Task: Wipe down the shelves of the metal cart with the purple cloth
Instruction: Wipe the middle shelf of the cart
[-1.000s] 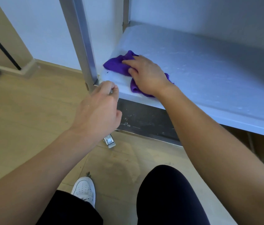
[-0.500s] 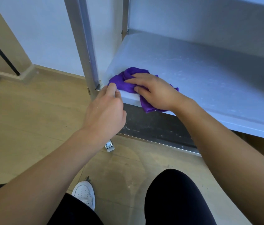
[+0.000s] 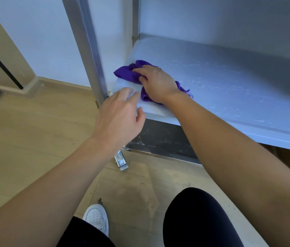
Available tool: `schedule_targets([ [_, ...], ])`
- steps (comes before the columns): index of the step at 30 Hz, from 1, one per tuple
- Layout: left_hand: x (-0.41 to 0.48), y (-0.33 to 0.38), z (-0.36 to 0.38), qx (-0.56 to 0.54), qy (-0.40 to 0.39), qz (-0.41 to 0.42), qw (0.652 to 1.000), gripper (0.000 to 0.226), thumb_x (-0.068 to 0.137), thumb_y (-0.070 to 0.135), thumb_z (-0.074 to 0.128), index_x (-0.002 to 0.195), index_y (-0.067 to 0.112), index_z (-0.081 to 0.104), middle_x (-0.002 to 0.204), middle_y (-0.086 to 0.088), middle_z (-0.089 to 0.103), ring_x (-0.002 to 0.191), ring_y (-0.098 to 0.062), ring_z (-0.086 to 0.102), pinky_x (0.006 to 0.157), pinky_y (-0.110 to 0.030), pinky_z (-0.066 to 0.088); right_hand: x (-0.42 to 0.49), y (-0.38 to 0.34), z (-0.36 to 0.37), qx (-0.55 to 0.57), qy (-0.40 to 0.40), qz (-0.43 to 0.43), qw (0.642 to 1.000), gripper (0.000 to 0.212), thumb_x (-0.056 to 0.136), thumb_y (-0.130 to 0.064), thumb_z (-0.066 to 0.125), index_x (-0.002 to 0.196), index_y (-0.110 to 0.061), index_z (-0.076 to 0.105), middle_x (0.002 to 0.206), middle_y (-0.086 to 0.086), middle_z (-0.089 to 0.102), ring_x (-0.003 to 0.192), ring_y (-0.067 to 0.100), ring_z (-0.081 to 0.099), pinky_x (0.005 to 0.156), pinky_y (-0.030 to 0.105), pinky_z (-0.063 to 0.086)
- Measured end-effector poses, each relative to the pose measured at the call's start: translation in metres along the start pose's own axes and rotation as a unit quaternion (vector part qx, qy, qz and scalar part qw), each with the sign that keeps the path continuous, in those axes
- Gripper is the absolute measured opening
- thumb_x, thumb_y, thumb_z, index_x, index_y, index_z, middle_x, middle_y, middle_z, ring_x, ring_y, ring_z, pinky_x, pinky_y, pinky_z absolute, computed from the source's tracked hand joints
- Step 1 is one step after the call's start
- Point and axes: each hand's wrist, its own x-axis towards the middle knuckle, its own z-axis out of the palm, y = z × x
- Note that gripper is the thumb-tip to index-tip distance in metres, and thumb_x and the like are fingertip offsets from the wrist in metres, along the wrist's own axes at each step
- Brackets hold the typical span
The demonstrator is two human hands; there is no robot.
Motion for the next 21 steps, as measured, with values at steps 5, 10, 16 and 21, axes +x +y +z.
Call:
schedule_targets([
  [5,0.018,0.01,0.024,0.031,-0.042,-0.014,0.999,0.063,0.097,0.037,0.023,0.141,-0.005,0.042,0.15,-0.02,0.039,0.141,-0.032,0.035,0.115,-0.044,0.029,0.0,0.009,-0.003,0.001,-0.004,0.011,1.0,0.039,0.102,-0.022,0.034,0.138,-0.029,0.048,0.139,-0.005,0.051,0.125,0.019,0.047,0.096,0.035,0.044],
  [10,0.02,0.011,0.034,0.035,-0.024,-0.019,0.999,0.063,0.093,0.033,0.02,0.133,-0.007,0.049,0.142,-0.023,0.048,0.135,-0.036,0.042,0.114,-0.046,0.03,-0.016,0.043,-0.022,-0.002,-0.001,0.071,0.998,0.039,0.102,-0.023,0.037,0.14,-0.028,0.047,0.144,-0.002,0.048,0.13,0.022,0.044,0.106,0.035,0.036],
  [16,0.019,0.013,0.032,0.03,-0.032,-0.022,0.999,0.064,0.093,0.032,0.016,0.13,-0.008,0.051,0.139,-0.024,0.05,0.133,-0.037,0.044,0.112,-0.047,0.034,-0.061,0.091,-0.051,-0.01,0.033,0.164,0.986,0.04,0.101,-0.02,0.039,0.139,-0.027,0.049,0.143,0.003,0.05,0.126,0.029,0.047,0.1,0.034,0.037],
  [21,0.021,0.013,0.033,0.027,-0.034,-0.015,0.999,0.066,0.093,0.032,0.015,0.133,-0.01,0.047,0.141,-0.024,0.047,0.136,-0.037,0.04,0.112,-0.046,0.031,-0.081,0.078,-0.046,-0.008,0.064,0.163,0.985,0.039,0.1,-0.014,0.04,0.137,-0.023,0.051,0.137,0.001,0.054,0.122,0.026,0.049,0.089,0.031,0.039],
])
